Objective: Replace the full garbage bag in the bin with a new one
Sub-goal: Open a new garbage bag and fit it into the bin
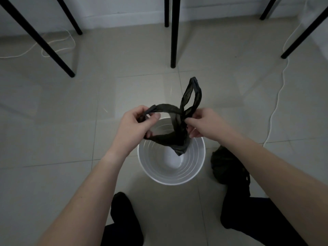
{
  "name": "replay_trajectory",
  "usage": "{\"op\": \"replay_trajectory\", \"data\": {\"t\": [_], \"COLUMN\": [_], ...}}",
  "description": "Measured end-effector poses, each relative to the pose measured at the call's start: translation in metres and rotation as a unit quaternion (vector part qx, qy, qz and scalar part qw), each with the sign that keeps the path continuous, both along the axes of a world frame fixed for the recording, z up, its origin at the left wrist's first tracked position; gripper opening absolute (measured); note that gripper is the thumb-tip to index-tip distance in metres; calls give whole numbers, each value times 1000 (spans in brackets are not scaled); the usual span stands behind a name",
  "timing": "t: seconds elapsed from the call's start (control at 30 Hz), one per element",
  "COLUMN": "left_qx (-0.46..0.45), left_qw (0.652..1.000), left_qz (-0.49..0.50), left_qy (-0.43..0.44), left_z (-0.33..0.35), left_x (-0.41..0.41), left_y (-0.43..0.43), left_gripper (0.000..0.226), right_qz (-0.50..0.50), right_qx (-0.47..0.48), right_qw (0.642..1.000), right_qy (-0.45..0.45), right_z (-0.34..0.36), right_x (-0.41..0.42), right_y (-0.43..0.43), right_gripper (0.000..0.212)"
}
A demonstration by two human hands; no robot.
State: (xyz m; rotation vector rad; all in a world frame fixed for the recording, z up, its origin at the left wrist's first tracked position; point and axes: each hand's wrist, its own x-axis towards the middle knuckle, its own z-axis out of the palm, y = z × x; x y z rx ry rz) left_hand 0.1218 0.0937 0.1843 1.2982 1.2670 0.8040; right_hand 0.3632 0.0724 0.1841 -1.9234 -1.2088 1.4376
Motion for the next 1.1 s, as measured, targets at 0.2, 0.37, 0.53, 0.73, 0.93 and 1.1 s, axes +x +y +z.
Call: {"op": "replay_trajectory", "data": {"t": [0.2, 0.37, 0.53, 0.73, 0.93, 1.1], "left_qx": [-60, -72, -48, -31, -27, -45], "left_qw": [983, 978, 988, 994, 982, 949], "left_qz": [159, 169, 127, 92, 183, 289], "left_qy": [-73, -99, -77, -55, 24, 118], "left_z": [1, 2, 6, 8, 1, -4], "left_x": [-17, -22, -18, -18, -32, -54], "left_y": [11, 11, 7, 6, 11, 20], "left_gripper": [10, 10, 13, 15, 14, 13], "right_qz": [27, 106, 199, 248, 344, 322], "right_qx": [-41, -169, -65, 142, -24, -48], "right_qw": [990, 968, 977, 952, 902, 895], "right_qy": [-131, -151, 36, -107, -260, -305], "right_z": [-6, 8, 23, -2, -21, -21], "right_x": [19, 21, 3, -33, -20, -3], "right_y": [1, -6, -7, -6, -3, -2], "right_gripper": [18, 52, 50, 21, 37, 38]}}
